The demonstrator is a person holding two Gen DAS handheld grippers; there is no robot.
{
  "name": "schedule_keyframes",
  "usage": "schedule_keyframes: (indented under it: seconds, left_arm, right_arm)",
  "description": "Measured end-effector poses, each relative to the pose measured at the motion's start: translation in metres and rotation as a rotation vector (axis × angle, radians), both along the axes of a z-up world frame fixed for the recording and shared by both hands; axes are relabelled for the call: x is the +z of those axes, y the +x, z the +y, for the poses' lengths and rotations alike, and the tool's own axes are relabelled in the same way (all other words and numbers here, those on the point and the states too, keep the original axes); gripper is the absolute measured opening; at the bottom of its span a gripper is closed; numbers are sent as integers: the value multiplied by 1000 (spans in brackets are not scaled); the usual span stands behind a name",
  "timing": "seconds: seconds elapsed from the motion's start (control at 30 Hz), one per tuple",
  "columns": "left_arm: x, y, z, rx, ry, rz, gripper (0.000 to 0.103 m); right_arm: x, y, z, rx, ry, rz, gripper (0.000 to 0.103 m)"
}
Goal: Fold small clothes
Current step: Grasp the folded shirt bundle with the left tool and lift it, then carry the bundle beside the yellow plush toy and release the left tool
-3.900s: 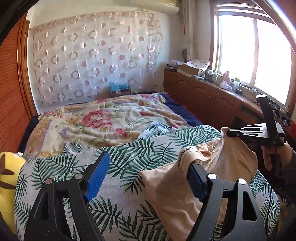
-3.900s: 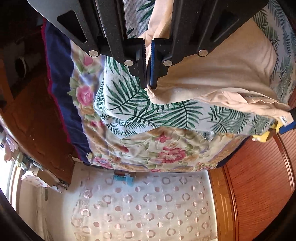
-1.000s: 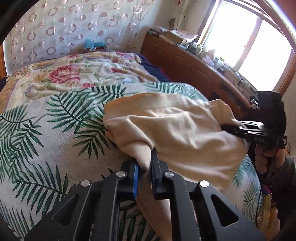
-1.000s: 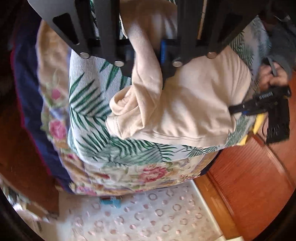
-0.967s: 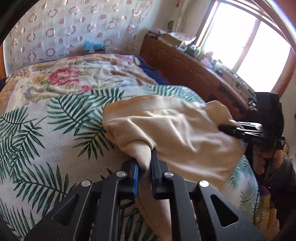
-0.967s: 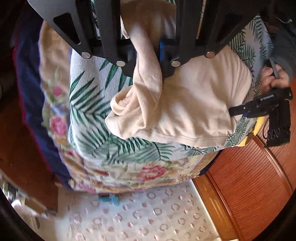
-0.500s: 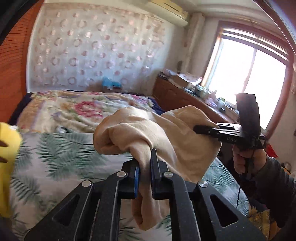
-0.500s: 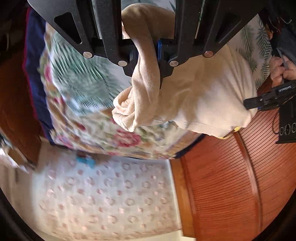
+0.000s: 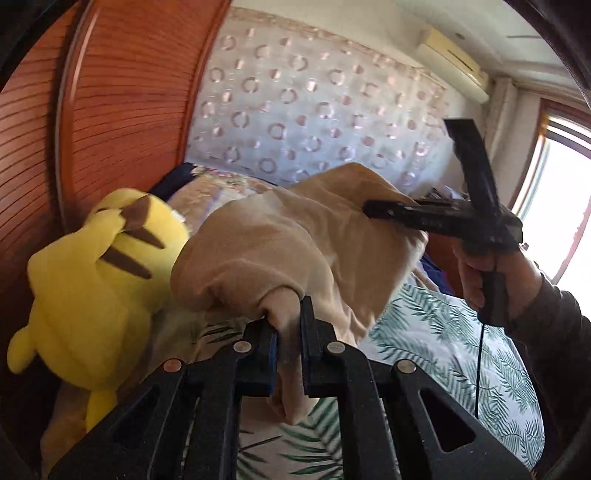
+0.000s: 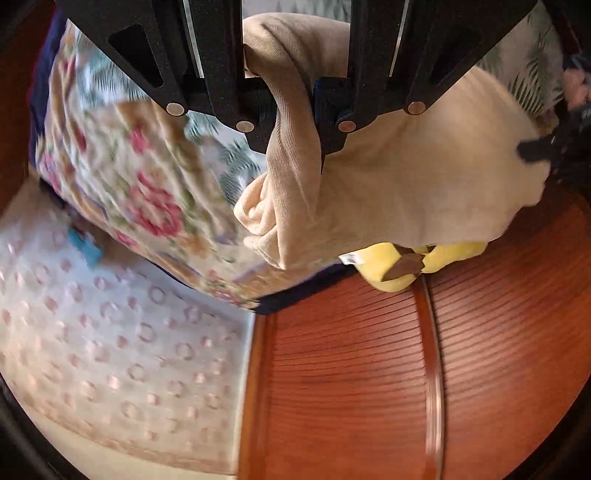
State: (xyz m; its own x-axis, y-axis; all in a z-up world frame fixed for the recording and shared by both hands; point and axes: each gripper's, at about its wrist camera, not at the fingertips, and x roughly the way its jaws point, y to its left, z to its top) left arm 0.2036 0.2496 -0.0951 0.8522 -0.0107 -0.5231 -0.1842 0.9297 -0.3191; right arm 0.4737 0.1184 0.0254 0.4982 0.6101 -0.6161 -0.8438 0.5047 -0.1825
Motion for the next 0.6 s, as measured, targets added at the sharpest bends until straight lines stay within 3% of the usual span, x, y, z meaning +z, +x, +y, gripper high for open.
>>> schedule_keyframes:
  seconds: [0.2,0.4,0.5,0.6]
  left_arm:
    - [-30,-4,24,57,-28,60,10]
    - [-46,-10,25,69,-19,115,10]
    - [-44,-12,19,57,-12,110,10]
    - [-37,-12,24,44,-17,82,10]
  right_arm:
    - [-24,40,77,79,-65,-3,13]
    - [-49,60,97,78,-84,30,14]
    - [-48,71,93,69,-36,84,14]
    - [-40,60,92,97,-13,69,12]
